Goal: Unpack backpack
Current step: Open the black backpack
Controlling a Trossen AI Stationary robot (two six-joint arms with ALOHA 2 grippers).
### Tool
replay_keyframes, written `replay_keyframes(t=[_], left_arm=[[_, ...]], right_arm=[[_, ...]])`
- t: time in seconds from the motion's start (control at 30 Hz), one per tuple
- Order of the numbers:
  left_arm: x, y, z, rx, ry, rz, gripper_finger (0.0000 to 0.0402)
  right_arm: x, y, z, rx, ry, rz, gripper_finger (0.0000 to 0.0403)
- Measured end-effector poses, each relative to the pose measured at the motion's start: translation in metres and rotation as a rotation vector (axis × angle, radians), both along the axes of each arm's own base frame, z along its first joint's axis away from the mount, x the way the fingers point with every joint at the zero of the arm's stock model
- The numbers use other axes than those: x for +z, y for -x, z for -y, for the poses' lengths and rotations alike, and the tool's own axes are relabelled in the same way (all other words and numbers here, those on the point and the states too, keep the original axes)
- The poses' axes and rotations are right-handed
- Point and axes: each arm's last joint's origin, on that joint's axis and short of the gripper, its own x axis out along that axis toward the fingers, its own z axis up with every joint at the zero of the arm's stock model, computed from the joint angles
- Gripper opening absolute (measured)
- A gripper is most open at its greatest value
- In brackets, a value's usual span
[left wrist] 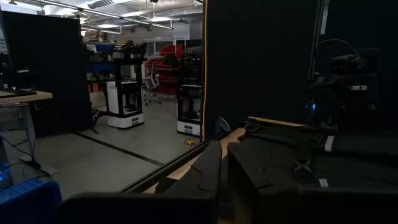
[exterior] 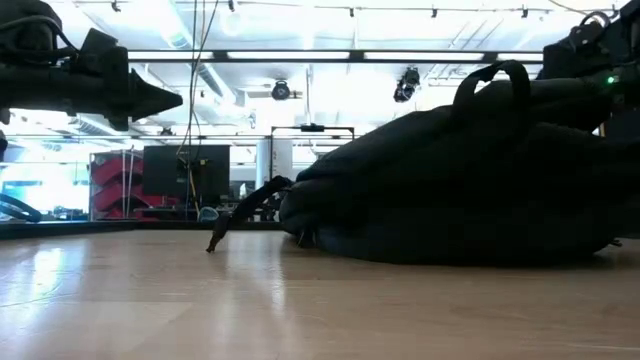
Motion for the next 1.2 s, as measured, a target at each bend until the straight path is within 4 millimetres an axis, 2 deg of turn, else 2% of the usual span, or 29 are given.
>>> replay_keyframes(t=[0.17, 0.27, 0.43, 0.6, 0.7, 0.8, 0.87, 1.0, 1.2], left_arm=[[0.000, 0.000, 0.000, 0.000, 0.000, 0.000, 0.0000], [0.000, 0.000, 0.000, 0.000, 0.000, 0.000, 0.0000], [0.000, 0.000, 0.000, 0.000, 0.000, 0.000, 0.0000], [0.000, 0.000, 0.000, 0.000, 0.000, 0.000, 0.0000], [0.000, 0.000, 0.000, 0.000, 0.000, 0.000, 0.0000], [0.000, 0.000, 0.000, 0.000, 0.000, 0.000, 0.0000], [0.000, 0.000, 0.000, 0.000, 0.000, 0.000, 0.0000], [0.000, 0.000, 0.000, 0.000, 0.000, 0.000, 0.0000], [0.000, 0.000, 0.000, 0.000, 0.000, 0.000, 0.0000]], right_arm=[[0.004, -0.002, -0.003, 0.137, -0.240, 0.221, 0.0025], [0.010, -0.001, -0.004, 0.215, -0.288, 0.324, 0.0025], [0.016, -0.003, -0.012, 0.443, -0.274, 0.348, 0.0030], [0.018, -0.005, -0.021, 0.622, -0.334, 0.353, 0.0034], [0.029, -0.004, -0.029, 0.781, -0.264, 0.422, 0.0031], [0.044, 0.000, -0.040, 0.925, -0.051, 0.499, 0.0024], [0.053, -0.001, -0.047, 0.964, 0.060, 0.462, 0.0023], [0.064, -0.012, -0.060, 0.885, 0.147, 0.330, 0.0022], [0.075, -0.051, -0.082, 0.493, 0.177, -0.034, 0.0024]])
